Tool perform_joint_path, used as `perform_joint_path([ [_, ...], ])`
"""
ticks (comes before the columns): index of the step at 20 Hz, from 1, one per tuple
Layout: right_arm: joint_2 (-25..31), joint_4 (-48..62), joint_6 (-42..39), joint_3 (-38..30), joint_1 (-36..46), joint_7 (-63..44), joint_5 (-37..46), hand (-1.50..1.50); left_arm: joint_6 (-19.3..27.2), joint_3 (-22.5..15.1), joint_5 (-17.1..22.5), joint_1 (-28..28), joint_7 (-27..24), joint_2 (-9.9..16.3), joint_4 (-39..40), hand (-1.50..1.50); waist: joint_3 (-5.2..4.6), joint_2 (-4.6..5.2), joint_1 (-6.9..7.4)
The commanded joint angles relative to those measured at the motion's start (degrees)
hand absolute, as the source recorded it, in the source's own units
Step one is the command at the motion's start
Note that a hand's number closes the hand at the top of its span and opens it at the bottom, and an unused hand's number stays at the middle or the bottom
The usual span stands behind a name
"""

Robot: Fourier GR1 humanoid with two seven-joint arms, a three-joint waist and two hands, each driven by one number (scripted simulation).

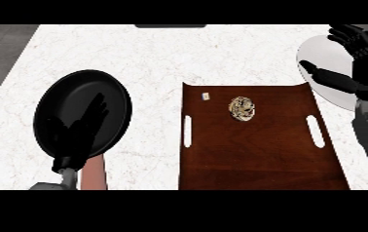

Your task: Pick the cupcake from the tray and place it in the plate

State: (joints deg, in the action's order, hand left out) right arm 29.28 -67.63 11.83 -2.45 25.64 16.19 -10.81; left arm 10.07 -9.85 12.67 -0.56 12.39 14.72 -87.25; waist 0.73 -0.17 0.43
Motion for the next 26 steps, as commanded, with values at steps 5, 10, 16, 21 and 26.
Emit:
perform_joint_path([
  [5, 5.4, -3.0, -5.5, 1.8, -3.3, -1.0, 3.8, -1.50, -3.2, 0.1, 1.2, 3.2, -2.4, -2.1, 5.2, 0.00, -0.82, 0.19, -0.49],
  [10, 13.3, -5.1, -14.7, 11.5, -3.4, -10.4, 11.1, -1.50, -0.5, -1.4, -0.7, 2.3, -0.4, -3.9, 3.1, 0.00, -0.94, 0.13, -0.53],
  [16, 13.9, -13.8, -18.5, 16.5, -0.6, -23.8, 14.4, -1.50, -1.7, 0.1, -0.6, 0.0, 1.7, -3.0, 4.1, 0.00, -0.83, 0.08, -0.70],
  [21, 6.6, -17.3, -15.6, 23.4, 2.6, -36.3, 20.6, -1.50, -2.3, 0.9, -0.6, -0.5, 0.6, -3.6, 4.8, 0.00, -0.82, 0.23, -0.03],
  [26, 3.9, -17.8, -16.8, 24.2, 4.6, -42.5, 24.3, -1.50, -2.9, -0.1, -1.8, 1.8, -0.1, -4.4, 4.2, 0.00, -0.79, 0.24, 0.07],
])
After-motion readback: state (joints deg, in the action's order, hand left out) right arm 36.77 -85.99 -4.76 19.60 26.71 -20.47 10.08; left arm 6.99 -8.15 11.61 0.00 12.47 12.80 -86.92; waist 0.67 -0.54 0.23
